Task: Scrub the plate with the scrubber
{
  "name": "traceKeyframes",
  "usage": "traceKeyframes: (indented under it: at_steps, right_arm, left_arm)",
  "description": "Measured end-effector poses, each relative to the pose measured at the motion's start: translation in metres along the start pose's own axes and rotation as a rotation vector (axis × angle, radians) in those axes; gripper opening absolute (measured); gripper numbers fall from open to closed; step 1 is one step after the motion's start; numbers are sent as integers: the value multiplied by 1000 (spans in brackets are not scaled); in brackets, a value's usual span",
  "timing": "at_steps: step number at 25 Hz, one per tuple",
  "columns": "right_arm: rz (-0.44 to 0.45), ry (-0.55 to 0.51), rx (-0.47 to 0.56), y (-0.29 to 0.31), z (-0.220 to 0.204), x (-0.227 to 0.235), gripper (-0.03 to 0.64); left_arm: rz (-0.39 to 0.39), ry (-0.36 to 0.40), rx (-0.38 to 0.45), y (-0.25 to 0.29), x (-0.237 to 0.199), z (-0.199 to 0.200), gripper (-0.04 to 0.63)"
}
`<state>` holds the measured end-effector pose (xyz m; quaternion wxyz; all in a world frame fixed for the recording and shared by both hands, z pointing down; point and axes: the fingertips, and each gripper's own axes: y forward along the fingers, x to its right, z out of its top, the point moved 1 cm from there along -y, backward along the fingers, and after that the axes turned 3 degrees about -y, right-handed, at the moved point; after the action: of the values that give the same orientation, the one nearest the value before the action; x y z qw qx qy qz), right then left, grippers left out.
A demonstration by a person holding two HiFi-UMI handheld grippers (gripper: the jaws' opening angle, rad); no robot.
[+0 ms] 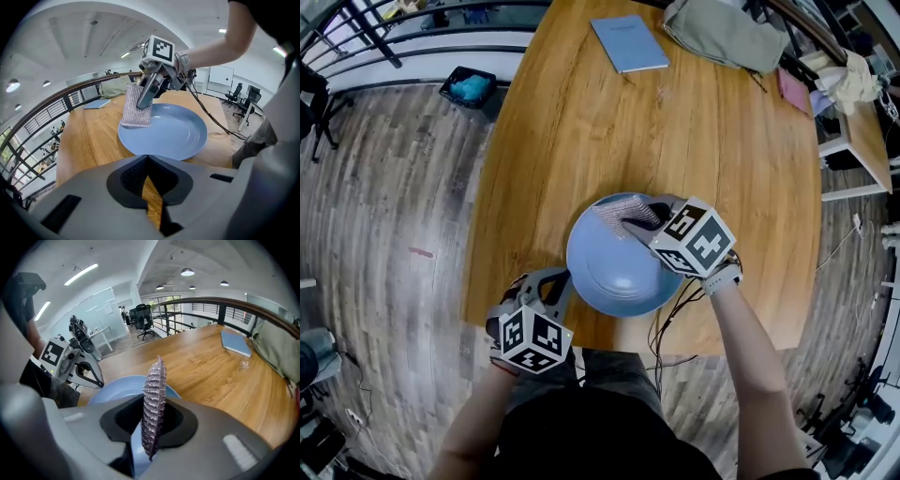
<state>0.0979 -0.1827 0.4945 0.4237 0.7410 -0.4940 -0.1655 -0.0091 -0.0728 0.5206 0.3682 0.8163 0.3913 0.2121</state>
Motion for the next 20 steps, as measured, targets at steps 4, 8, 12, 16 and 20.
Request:
traceKeyframes:
  at_steps: [4, 8, 12, 16, 20]
  right_arm:
    - [-153, -42, 12, -17, -9, 18, 86]
    - [-297, -167, -16, -32, -21, 22, 84]
    - [-405, -402, -103, -31, -37, 12, 81]
    - [-379, -632, -259, -2, -56, -16, 80]
    - [-340, -675, -328, 16, -66, -33, 81]
  left_arm:
    - [7, -1, 0, 2, -1, 3, -3]
    - [4, -10, -1, 2, -2, 2, -3]
    - [5, -11, 1, 2, -3, 3, -3]
    - [3, 3, -3, 4, -3, 4, -3]
    - [-6, 16, 3, 3, 1, 8, -3]
